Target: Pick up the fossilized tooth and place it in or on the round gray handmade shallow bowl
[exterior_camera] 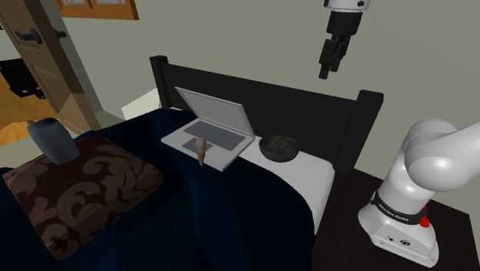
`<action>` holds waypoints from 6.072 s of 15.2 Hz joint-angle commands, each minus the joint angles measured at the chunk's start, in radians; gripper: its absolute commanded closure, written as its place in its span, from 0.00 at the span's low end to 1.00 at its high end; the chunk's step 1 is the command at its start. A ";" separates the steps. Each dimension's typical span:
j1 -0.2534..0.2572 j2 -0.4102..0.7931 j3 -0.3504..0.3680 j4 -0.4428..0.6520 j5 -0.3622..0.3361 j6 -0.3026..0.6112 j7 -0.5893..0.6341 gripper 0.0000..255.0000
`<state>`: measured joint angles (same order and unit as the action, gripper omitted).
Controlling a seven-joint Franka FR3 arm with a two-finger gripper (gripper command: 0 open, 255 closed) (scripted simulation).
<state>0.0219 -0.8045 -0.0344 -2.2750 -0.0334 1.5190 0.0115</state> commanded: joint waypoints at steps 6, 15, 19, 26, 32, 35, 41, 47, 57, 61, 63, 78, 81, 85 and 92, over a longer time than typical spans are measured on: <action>0.020 0.131 0.055 -0.001 0.030 0.122 0.059 0.00; 0.046 0.415 0.147 0.079 0.049 0.311 0.162 0.00; 0.055 0.556 0.184 0.148 0.039 0.374 0.210 0.00; 0.079 0.816 0.232 0.318 -0.008 0.445 0.298 0.00; 0.118 1.051 0.251 0.519 -0.066 0.460 0.368 0.00; 0.145 1.175 0.252 0.642 -0.095 0.450 0.396 0.00; 0.177 1.318 0.246 0.778 -0.123 0.447 0.420 0.00; 0.176 1.341 0.241 0.738 -0.130 0.510 0.425 0.00; 0.176 1.342 0.241 0.738 -0.130 0.510 0.425 1.00; 0.176 1.342 0.241 0.738 -0.130 0.510 0.425 1.00; 0.176 1.342 0.241 0.738 -0.130 0.510 0.425 1.00; 0.241 1.231 0.223 0.337 -0.309 0.791 0.491 0.00; 0.241 1.253 0.217 0.333 -0.319 0.817 0.498 0.00; 0.241 1.253 0.217 0.333 -0.319 0.817 0.498 0.00; 0.242 1.253 0.217 0.334 -0.319 0.816 0.499 1.00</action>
<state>0.2623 0.4435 0.1813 -1.9404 -0.3532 2.3330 0.5100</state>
